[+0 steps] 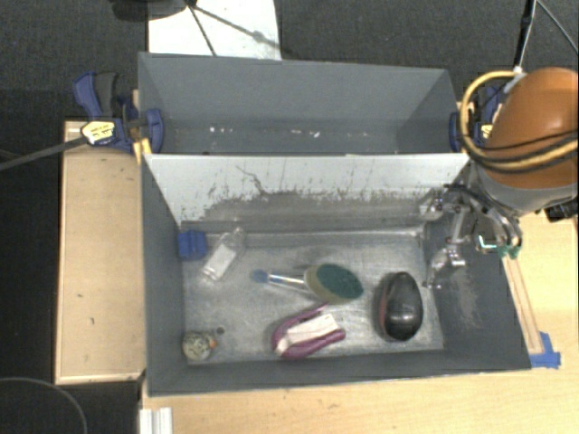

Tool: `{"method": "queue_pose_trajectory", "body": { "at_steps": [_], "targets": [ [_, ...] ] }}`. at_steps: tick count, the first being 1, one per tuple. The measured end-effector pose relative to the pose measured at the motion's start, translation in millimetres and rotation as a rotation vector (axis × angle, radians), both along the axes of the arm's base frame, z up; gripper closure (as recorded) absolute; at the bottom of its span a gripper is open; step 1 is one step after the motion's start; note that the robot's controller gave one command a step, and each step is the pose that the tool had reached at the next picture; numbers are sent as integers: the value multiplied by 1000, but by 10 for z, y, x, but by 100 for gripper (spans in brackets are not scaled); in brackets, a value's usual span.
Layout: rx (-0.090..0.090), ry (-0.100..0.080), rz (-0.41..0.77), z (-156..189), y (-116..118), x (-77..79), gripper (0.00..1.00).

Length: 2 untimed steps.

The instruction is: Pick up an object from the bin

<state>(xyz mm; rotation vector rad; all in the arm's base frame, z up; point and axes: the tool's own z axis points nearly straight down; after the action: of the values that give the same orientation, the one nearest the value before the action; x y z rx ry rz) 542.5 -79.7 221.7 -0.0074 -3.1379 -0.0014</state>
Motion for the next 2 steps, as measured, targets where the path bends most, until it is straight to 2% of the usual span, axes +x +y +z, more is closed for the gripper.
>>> {"method": "queue_pose_trajectory", "body": {
  "at_steps": [1, 2],
  "targets": [
    [-1, -12, 496, -1498, 201, -376, 0],
    [-1, -9, 690, -1430, -127, -501, 0]
  ]
}}
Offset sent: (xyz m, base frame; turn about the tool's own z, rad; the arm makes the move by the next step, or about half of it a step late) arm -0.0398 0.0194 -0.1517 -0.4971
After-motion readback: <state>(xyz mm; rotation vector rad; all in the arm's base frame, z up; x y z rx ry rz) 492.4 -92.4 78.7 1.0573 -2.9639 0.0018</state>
